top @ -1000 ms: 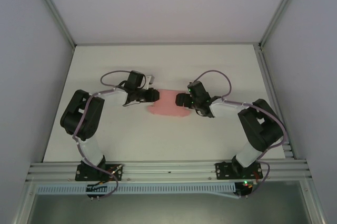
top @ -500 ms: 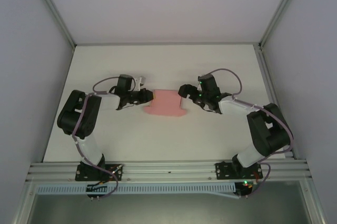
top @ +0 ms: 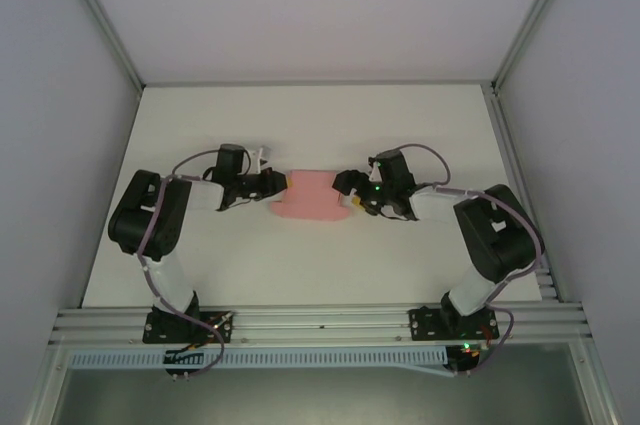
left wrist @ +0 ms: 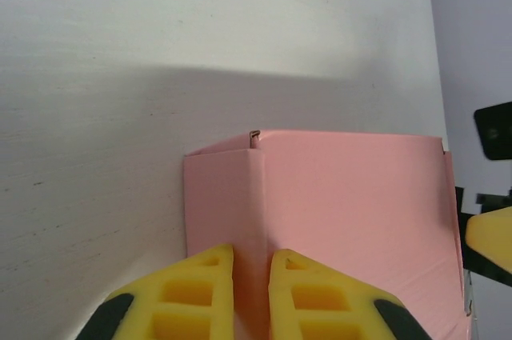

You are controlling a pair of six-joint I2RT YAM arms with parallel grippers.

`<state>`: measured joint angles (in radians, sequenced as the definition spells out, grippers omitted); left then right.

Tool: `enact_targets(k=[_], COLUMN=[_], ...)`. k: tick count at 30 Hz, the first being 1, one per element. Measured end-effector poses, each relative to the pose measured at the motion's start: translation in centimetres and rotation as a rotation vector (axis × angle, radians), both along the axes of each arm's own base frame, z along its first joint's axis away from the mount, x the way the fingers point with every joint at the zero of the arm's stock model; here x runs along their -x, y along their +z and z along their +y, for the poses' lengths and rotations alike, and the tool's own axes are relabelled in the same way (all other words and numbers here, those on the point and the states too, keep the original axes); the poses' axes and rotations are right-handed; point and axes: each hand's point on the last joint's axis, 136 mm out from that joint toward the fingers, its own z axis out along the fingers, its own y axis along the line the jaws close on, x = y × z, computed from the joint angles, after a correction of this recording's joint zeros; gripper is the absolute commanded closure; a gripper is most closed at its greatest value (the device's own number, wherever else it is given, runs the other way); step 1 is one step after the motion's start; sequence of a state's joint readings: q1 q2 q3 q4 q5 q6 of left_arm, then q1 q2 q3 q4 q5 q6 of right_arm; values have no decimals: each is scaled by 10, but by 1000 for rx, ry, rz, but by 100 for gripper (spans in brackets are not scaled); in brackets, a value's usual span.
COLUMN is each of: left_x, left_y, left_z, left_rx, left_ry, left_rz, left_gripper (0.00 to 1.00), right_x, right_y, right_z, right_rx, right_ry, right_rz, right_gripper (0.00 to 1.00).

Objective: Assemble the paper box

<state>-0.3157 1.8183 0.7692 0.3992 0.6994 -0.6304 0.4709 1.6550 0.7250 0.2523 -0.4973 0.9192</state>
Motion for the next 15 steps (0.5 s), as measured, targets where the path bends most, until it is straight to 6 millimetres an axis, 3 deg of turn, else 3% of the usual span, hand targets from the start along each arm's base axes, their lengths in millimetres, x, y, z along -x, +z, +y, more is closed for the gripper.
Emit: enact_targets(k=[3,8,15], left_x=[1,0,-1], left_y=[0,1,2], left_z=[0,0,1], left_rx=[10,16,23], left_ry=[-1,2,6], left_rz=[1,4,0], left_gripper=[98,97,88], right_x=[-1,-6,-11], right_y=[0,2,18], right_z=[6,17,27], right_rx=[-36,-113,-215], right_ry=[9,19,23], right_rz=[7,7,-26], right_gripper=[18,35,61])
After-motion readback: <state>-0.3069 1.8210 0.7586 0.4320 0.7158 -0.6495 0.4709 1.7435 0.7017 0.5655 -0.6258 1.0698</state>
